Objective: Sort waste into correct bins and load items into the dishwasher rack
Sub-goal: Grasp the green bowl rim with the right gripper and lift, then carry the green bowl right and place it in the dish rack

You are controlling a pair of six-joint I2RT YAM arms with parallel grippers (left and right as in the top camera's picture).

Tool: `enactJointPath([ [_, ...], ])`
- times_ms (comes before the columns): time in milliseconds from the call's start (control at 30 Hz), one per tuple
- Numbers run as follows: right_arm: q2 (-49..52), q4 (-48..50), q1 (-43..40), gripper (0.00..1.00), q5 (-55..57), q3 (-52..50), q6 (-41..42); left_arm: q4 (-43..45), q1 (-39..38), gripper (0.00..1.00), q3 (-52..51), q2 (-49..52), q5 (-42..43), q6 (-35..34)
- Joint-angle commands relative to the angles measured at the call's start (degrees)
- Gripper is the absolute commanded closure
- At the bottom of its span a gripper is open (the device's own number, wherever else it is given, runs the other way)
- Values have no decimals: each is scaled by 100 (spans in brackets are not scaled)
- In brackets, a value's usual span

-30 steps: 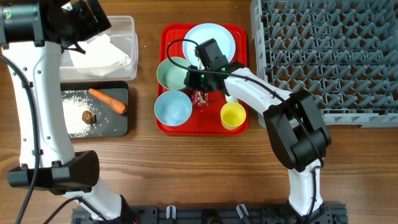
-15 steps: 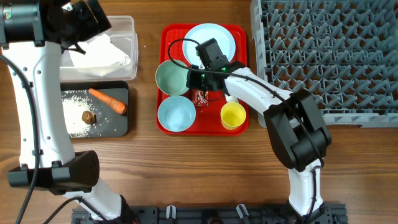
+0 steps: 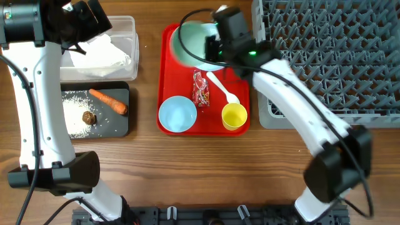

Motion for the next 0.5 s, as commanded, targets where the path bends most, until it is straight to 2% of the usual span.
enactJointPath([
  [0,-186,-90,-387,96,3305,96,-581,-2,15,0,-26,31,26,-57],
  [100,-107,83,-688,96,4369,46,-804,-4,17,0,-26,31,26,-57],
  [367,535,1408,-1484,96,4413,-4,-2549,-4,17,0,-26,31,26,-55],
  [467,896,2068,-1700,96,4780,-2,-3128,-2,17,0,-26,31,26,-57],
])
